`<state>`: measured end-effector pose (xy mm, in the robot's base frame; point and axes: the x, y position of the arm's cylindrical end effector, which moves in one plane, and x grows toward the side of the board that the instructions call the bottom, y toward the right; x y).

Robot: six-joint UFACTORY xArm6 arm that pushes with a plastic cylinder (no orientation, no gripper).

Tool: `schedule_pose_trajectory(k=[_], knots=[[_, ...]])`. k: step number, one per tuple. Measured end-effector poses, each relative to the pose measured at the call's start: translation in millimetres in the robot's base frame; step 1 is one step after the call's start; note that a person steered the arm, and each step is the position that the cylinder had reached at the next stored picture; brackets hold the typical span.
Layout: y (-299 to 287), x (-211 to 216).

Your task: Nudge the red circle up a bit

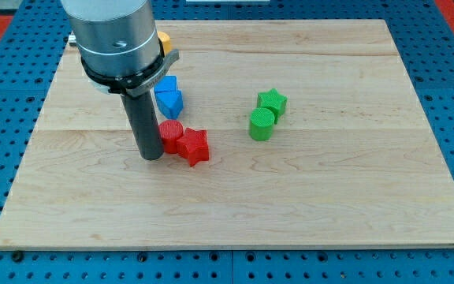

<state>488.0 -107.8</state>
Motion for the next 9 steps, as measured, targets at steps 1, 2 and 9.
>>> schedule_pose_trajectory(k=[1,2,9], knots=[[-0.3,8.7],[-0.3,14.1],[3.4,-3.9]])
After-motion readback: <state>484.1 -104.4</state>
